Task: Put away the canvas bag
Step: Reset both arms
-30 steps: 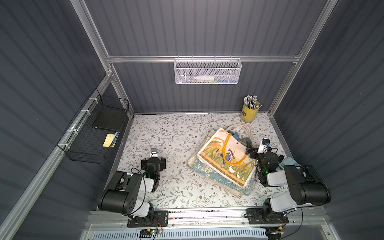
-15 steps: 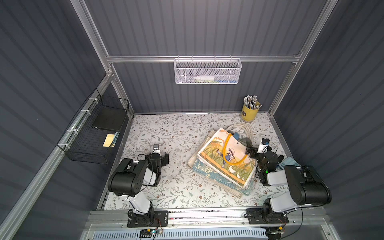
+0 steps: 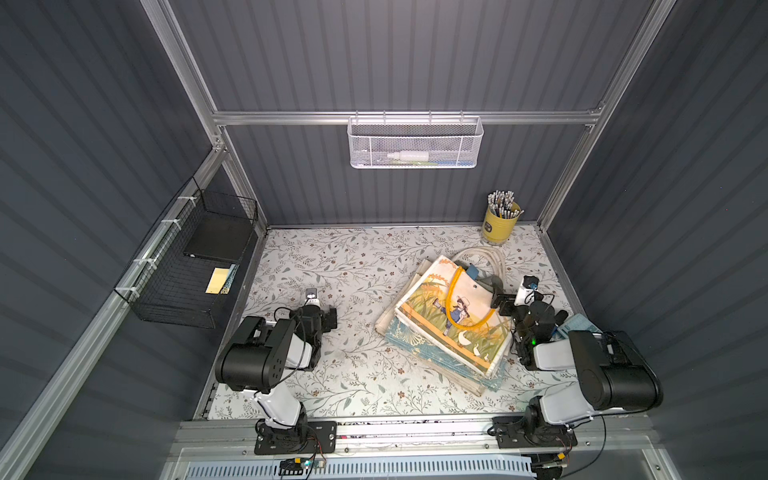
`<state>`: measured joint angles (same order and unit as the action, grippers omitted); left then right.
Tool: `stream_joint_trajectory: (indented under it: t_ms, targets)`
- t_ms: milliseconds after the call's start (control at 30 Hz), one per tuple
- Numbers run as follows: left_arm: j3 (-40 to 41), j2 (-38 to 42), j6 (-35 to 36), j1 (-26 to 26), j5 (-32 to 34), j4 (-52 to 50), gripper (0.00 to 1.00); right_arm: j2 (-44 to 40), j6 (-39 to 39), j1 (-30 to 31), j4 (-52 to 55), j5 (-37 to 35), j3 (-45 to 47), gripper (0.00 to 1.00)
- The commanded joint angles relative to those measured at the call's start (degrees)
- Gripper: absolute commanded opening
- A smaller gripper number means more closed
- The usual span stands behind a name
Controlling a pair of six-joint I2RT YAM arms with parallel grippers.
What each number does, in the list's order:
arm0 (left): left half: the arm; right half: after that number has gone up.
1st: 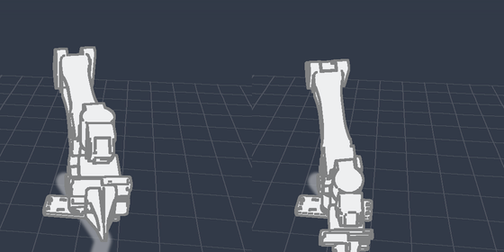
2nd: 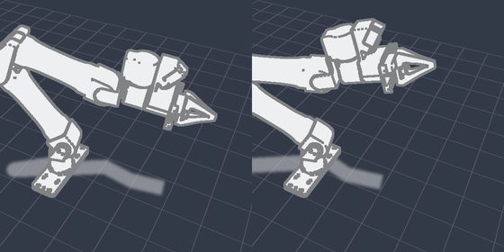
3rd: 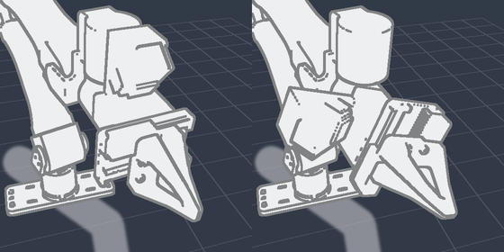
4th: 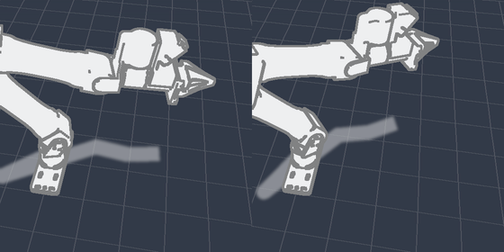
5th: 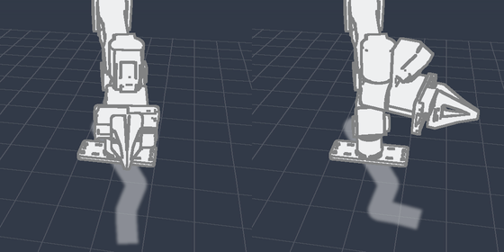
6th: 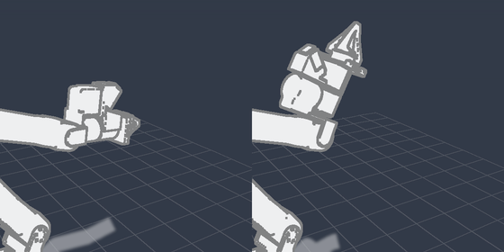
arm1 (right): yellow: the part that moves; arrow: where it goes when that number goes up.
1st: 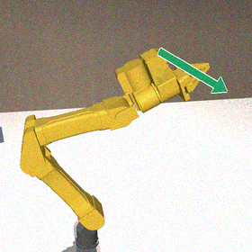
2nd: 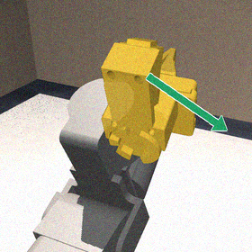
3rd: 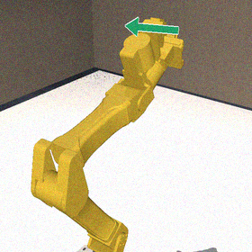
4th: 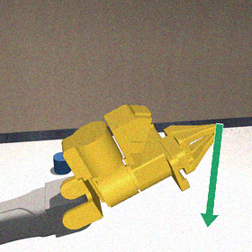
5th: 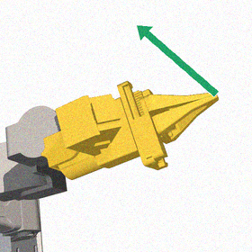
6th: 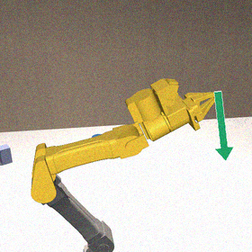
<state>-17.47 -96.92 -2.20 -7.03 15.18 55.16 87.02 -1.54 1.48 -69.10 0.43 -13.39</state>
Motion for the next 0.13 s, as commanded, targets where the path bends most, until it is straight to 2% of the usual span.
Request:
stream_joint_trajectory:
  t_ms: [0,100]
  targets:
    - [-0.90,-0.46,-0.70,0.51,-0.94,-1.77,1.00,0.04,0.18,-0.17,0.40,0.69,-1.03,0.99]
    - [-0.86,-0.46,-0.70,0.57,-0.92,-1.68,0.99,-0.36,0.31,-0.24,-0.24,0.46,-0.42,0.99]
